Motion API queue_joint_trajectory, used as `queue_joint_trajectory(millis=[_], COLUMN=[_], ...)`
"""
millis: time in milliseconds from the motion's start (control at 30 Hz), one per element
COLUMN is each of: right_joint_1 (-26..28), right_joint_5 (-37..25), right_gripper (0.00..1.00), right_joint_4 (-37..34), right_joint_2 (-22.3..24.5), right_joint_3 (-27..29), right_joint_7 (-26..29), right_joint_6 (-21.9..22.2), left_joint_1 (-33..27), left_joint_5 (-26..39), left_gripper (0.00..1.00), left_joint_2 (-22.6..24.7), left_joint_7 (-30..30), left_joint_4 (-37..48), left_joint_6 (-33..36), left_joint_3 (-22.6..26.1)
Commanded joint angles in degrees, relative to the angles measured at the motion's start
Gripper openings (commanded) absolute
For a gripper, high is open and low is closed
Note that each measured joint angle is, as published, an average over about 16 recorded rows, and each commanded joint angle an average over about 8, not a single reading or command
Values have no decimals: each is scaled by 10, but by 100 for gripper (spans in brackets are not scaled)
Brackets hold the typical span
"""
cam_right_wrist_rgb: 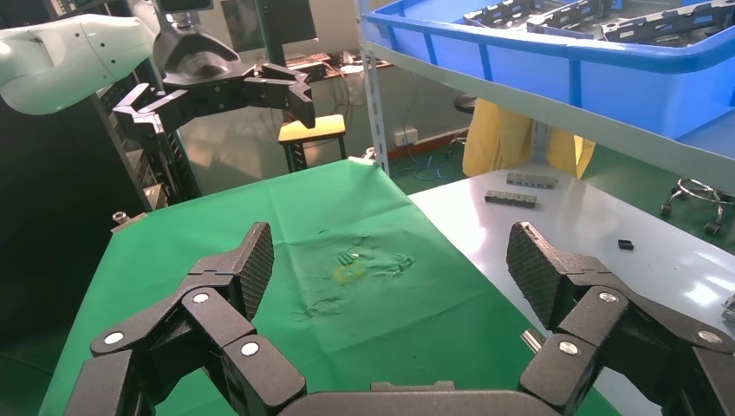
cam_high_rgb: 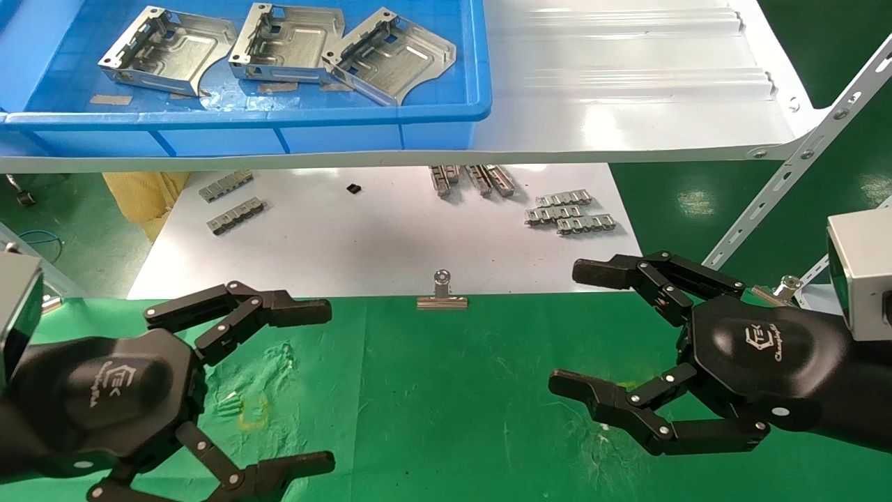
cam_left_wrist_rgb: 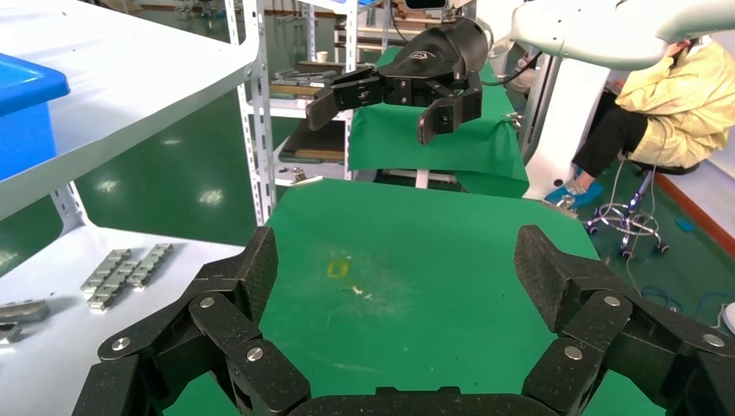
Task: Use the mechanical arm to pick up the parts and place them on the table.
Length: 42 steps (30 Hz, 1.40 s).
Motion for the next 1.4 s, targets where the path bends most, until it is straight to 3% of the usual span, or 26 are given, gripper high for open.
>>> queue_joint_trajectory(millis=[33, 467, 500, 700, 767, 1067, 1400], right_joint_1=[0, 0, 0, 0, 0, 0, 0], right_joint_5=[0, 0, 0, 0, 0, 0, 0], right_gripper=[100, 98, 90, 15, 0, 0, 0], right_joint_4=[0, 0, 0, 0, 0, 0, 0], right_joint_2=[0, 0, 0, 0, 0, 0, 0], right_joint_3=[0, 0, 0, 0, 0, 0, 0], right_joint_7=[0, 0, 0, 0, 0, 0, 0], right_joint_6=[0, 0, 0, 0, 0, 0, 0], left_joint_1=[0, 0, 0, 0, 0, -12, -111], left_joint_5=[0, 0, 0, 0, 0, 15, 58], left_gripper=[100, 100, 100, 100, 100, 100, 100], left_joint_2=[0, 0, 0, 0, 0, 24, 103], left_joint_7=[0, 0, 0, 0, 0, 2, 17], left_joint_4=[0, 0, 0, 0, 0, 25, 120], left_joint_6=[0, 0, 0, 0, 0, -20, -69], left_joint_3=[0, 0, 0, 0, 0, 8, 23])
